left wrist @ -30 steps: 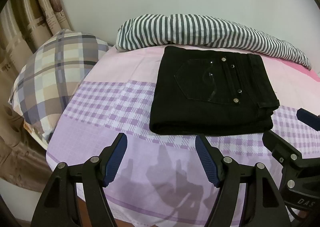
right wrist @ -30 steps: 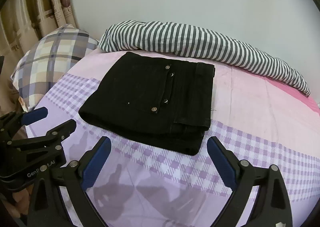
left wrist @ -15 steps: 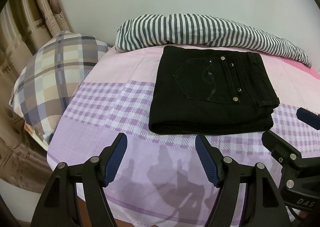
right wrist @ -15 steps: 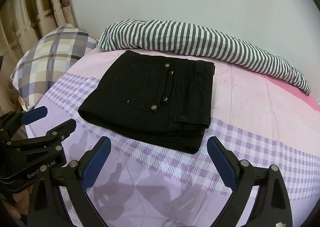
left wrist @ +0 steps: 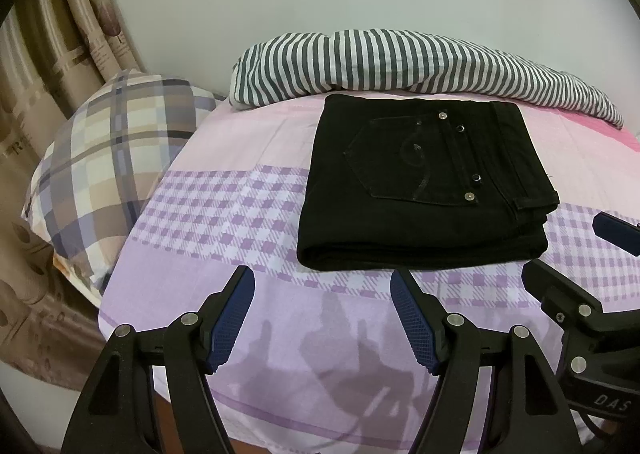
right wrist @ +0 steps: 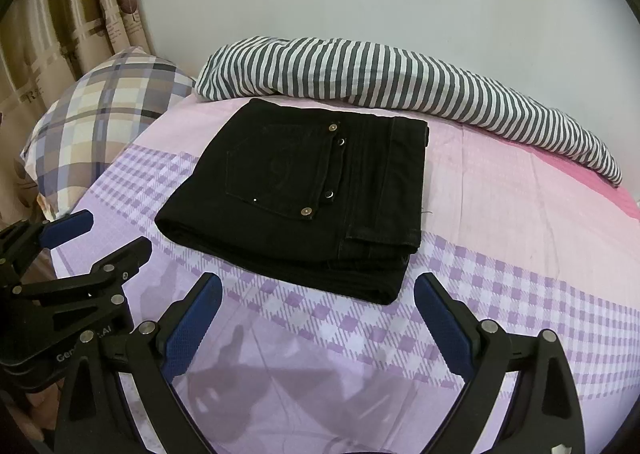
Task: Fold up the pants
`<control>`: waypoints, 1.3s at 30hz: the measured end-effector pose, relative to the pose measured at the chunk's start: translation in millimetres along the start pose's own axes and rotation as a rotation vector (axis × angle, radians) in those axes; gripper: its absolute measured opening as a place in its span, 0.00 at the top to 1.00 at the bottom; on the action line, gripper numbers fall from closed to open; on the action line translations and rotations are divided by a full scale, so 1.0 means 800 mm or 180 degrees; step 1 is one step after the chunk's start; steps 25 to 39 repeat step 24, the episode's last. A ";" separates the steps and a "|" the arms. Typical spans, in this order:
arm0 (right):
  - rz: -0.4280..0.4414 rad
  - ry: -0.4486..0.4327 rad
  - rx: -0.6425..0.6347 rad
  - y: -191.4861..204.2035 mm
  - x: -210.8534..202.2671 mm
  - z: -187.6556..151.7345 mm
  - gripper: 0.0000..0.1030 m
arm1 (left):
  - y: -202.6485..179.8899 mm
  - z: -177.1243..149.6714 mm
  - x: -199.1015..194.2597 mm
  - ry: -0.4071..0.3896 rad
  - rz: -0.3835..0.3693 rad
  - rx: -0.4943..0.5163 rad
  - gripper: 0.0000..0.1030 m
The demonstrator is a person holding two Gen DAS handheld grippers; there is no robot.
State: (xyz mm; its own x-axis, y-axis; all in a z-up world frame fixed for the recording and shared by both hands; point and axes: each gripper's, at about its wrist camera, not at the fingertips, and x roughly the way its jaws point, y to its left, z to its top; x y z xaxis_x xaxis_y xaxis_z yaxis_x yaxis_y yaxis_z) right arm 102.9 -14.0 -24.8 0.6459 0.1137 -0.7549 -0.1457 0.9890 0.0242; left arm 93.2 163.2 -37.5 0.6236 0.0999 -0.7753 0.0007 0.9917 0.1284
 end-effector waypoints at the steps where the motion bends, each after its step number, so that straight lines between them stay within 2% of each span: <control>1: -0.0001 0.0003 0.0003 0.000 0.001 -0.001 0.08 | -0.001 0.000 0.000 0.0002 0.0000 -0.0002 0.31; 39: 0.0002 0.0025 0.0014 -0.003 0.004 -0.002 0.08 | -0.001 -0.001 0.003 0.0045 -0.0028 0.0010 0.31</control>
